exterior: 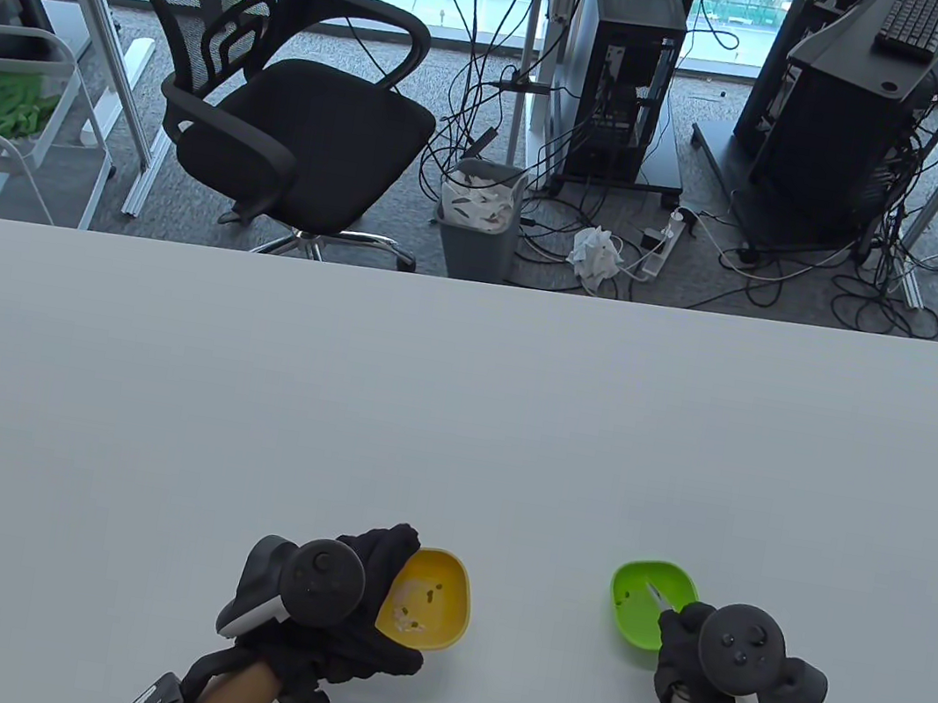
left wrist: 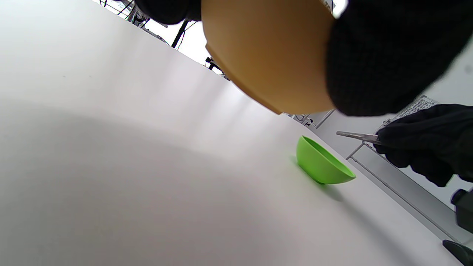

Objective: Pick mung beans with tweezers into small dish

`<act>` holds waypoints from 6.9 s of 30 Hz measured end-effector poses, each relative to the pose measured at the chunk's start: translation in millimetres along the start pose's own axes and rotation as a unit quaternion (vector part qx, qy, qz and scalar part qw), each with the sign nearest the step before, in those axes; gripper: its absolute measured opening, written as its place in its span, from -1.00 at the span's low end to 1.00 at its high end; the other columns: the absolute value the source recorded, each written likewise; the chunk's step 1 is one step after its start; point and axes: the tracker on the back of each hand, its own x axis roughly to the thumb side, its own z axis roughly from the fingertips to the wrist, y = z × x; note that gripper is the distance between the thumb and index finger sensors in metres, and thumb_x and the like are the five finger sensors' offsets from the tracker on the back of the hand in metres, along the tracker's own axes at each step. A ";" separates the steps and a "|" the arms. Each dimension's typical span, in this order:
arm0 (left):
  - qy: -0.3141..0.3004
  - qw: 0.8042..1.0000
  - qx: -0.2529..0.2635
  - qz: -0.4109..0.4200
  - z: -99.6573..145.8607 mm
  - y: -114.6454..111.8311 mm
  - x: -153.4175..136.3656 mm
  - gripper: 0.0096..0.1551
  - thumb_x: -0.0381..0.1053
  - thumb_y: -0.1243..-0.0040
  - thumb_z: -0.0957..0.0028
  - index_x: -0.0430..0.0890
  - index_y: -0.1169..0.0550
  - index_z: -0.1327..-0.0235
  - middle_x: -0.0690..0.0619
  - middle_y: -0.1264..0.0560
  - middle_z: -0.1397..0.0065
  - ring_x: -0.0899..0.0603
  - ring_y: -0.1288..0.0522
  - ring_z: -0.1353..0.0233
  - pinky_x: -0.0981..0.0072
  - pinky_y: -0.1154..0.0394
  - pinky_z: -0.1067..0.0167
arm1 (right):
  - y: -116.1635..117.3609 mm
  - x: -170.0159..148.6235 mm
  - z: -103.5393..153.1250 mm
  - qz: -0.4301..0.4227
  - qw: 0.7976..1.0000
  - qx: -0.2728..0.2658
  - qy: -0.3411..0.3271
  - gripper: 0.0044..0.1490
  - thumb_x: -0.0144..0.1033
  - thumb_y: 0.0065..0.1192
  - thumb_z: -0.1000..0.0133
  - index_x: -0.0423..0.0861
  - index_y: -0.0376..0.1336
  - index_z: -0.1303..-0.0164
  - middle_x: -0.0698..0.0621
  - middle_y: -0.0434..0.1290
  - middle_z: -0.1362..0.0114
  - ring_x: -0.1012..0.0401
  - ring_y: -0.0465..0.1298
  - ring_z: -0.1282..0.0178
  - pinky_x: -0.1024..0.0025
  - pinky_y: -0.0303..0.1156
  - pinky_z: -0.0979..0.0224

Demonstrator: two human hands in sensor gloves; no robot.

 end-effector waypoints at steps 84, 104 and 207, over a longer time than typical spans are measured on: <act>0.008 1.000 -0.014 -0.007 -3.2 -3.9 -0.1 0.55 0.44 -0.58 0.31 -0.22 0.04 -0.65 -0.20 -0.05 -0.68 -0.34 -0.21 -0.51 -0.33 -0.11 -0.49 | 1.1 6.6 -2.4 0.033 0.999 0.004 -0.014 -0.58 -0.23 0.50 -0.04 -0.26 0.59 0.11 -0.19 0.65 0.17 0.28 0.58 0.44 0.39 0.59 0.36; 0.007 1.000 -0.014 -0.008 -2.3 -4.9 0.0 0.55 0.45 -0.58 0.30 -0.21 0.04 -0.65 -0.20 -0.04 -0.68 -0.34 -0.21 -0.51 -0.33 -0.10 -0.50 | 4.9 1.4 -2.2 0.023 1.000 0.015 -0.005 -0.58 -0.22 0.49 -0.04 -0.26 0.59 0.10 -0.19 0.65 0.17 0.28 0.58 0.44 0.39 0.59 0.36; 0.003 1.000 -0.021 -0.015 -4.6 -5.5 2.2 0.55 0.45 -0.57 0.31 -0.22 0.04 -0.65 -0.20 -0.05 -0.68 -0.34 -0.22 -0.50 -0.33 -0.11 -0.49 | -29.3 25.0 12.3 0.025 0.998 -0.012 -0.056 -0.59 -0.23 0.49 -0.04 -0.25 0.59 0.11 -0.19 0.65 0.16 0.28 0.58 0.43 0.40 0.59 0.36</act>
